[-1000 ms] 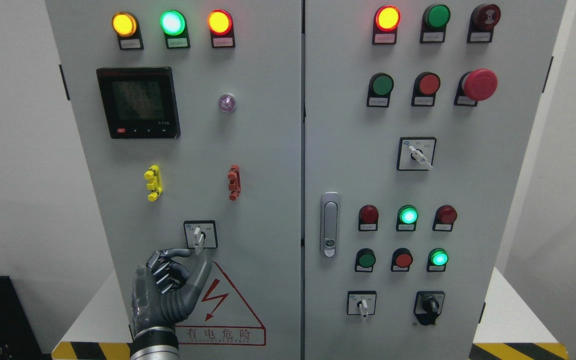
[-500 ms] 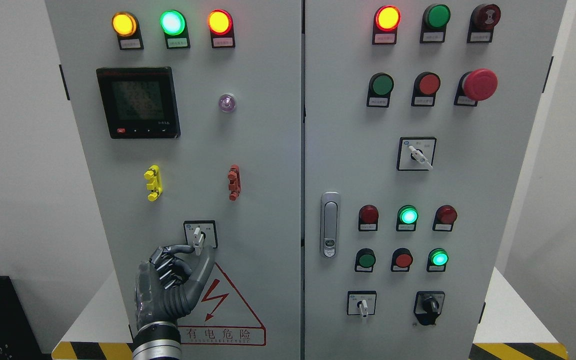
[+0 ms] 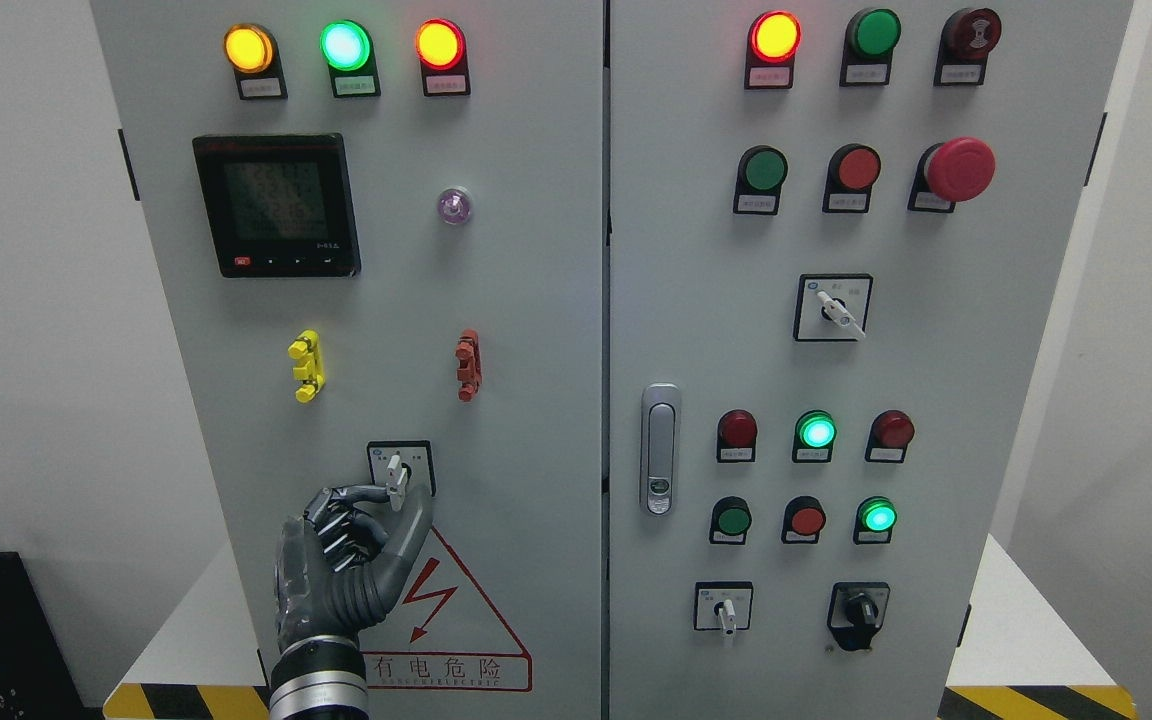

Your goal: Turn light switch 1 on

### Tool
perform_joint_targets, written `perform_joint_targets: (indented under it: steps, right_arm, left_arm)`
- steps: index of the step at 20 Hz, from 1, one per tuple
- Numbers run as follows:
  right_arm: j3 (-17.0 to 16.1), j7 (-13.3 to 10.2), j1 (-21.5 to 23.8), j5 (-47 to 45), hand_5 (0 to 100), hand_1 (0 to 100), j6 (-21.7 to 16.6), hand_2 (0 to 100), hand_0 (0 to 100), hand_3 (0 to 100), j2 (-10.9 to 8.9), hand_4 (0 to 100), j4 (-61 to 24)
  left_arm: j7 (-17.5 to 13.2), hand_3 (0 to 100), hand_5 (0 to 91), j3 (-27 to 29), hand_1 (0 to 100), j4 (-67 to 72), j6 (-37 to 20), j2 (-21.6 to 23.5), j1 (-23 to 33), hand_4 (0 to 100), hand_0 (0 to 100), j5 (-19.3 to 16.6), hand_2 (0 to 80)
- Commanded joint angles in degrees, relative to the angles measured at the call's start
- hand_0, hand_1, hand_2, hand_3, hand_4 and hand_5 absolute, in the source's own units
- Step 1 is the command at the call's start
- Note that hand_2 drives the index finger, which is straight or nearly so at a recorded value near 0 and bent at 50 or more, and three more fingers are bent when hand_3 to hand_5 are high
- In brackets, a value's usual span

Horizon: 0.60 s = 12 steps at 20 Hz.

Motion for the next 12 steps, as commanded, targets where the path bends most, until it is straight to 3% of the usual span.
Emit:
perform_joint_targets:
  steps: [1,12]
  right_arm:
    - [0.0,0.0,0.0,0.0,0,0,0.0,0,31,0,0.0,0,0.0]
    - [0.0,0.0,0.0,0.0,0,0,0.0,0,31,0,0.0,0,0.0]
  left_arm:
    - [0.0,87,86.1,0.0,70,0.7,0.0,-0.1,-0.5,89,13,-0.1,54.2]
    - [0.0,87,86.3,0.1,68,0.7,0.0,-0.1,-0.6,89,15,-0.2,55.2]
